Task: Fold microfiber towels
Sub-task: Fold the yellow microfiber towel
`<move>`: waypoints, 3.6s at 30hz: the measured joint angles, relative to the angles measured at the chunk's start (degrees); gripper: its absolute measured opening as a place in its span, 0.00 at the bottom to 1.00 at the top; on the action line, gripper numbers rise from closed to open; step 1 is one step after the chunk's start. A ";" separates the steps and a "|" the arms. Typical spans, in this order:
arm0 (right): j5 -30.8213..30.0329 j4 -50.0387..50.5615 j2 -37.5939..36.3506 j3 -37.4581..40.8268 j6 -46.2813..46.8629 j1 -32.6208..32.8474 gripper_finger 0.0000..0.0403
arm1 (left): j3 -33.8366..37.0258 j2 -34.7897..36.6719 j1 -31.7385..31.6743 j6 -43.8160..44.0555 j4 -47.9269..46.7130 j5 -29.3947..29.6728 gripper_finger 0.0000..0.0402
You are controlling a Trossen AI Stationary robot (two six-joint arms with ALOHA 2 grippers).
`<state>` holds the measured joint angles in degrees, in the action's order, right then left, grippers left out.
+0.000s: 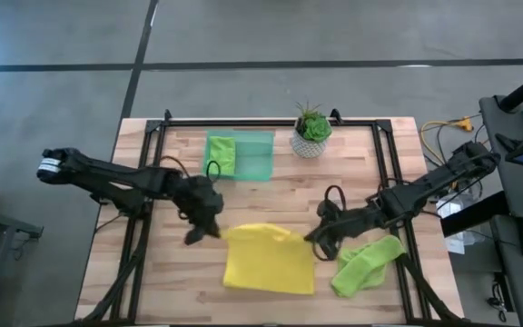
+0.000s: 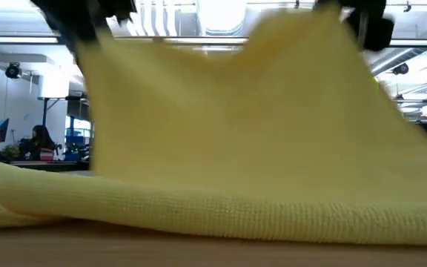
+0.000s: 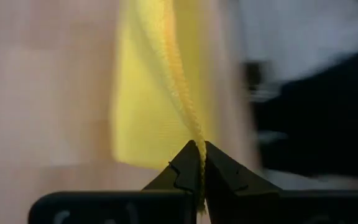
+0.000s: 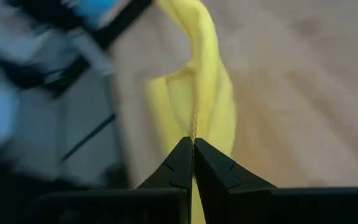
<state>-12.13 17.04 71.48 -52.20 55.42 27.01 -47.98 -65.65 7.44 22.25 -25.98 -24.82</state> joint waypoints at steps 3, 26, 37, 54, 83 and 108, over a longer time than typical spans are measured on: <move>6.74 0.01 -0.04 -4.90 -0.16 2.14 0.02 | -0.95 4.03 0.27 7.33 1.17 -13.98 0.00; 16.85 -3.21 0.11 -0.32 3.53 1.81 0.02 | -0.18 6.26 0.44 2.64 -6.66 -1.48 0.00; 9.68 -21.26 9.06 7.02 -5.64 -6.34 0.02 | 3.14 -7.06 -3.74 -1.97 4.77 2.65 0.00; 15.81 -36.94 46.50 -11.36 -27.48 -11.63 0.39 | 3.01 -11.97 -3.69 -1.44 4.45 -2.36 0.00; 4.10 1.65 44.68 -21.60 -39.59 -11.37 0.02 | 3.05 -2.65 -3.69 -1.67 -2.66 -2.87 0.00; 12.35 18.45 10.61 -44.72 -25.37 0.95 0.02 | -9.69 15.27 6.66 48.35 31.30 -13.73 0.00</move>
<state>0.22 35.49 82.10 -96.93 30.05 27.97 -57.67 -50.38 14.10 70.61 5.32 -38.56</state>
